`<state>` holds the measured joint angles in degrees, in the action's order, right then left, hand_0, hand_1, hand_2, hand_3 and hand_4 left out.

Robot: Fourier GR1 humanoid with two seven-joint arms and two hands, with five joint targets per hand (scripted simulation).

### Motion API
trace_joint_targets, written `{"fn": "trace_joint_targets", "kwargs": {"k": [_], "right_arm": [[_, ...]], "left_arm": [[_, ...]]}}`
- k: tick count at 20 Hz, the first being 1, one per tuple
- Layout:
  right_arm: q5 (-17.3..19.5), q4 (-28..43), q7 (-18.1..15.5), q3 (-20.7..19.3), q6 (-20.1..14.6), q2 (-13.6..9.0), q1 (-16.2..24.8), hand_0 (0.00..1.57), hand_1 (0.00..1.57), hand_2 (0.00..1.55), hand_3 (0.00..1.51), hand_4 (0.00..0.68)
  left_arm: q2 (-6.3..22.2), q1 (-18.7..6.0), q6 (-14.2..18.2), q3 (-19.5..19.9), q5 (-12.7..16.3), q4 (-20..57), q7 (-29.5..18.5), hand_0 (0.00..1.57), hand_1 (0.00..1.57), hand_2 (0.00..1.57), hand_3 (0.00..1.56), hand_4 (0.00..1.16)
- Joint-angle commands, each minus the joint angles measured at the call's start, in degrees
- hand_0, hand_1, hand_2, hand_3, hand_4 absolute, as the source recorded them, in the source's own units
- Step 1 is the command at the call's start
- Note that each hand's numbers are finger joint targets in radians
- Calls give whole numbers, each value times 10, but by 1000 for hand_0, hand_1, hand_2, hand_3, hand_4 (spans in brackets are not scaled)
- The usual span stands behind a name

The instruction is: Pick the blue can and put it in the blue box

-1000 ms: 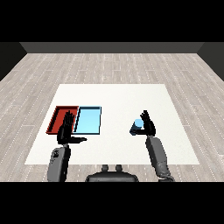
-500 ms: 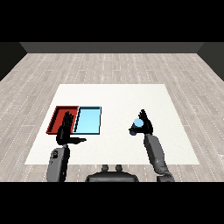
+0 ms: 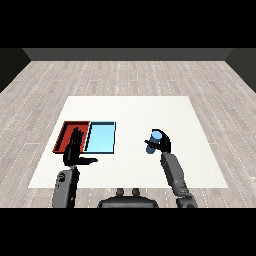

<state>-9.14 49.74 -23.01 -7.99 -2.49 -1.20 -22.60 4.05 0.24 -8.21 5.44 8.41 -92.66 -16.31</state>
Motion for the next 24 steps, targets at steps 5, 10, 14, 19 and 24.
{"fn": "trace_joint_targets", "kwargs": {"k": [5, 10, 14, 19, 24], "right_arm": [[32, 43, 46, 37, -37, -2, 2, 1513, 1513, 1481, 1449, 597], [42, 93, 72, 60, -33, 4, -1, 1481, 1481, 1472, 1438, 619], [53, 220, 120, 95, -49, 0, -3, 1496, 1496, 1487, 1449, 635], [69, 268, 130, 120, -56, 7, -8, 1429, 1429, 1451, 1433, 631], [58, 263, 130, 147, -69, 12, -12, 1494, 1494, 1462, 1436, 632]], "left_arm": [[-13, -18, 21, -13, -23, 12, -7, 0, 0, 0, 0, 0], [-13, 0, 14, -23, -34, 20, -14, 0, 0, 0, 0, 0], [-8, -9, 18, -30, -34, -13, 29, 0, 0, 0, 0, 0], [-17, -14, -17, -33, -7, 40, -1, 0, 0, 0, 0, 0], [-40, -27, 3, -69, -4, 16, 61, 0, 0, 0, 0, 0]]}}
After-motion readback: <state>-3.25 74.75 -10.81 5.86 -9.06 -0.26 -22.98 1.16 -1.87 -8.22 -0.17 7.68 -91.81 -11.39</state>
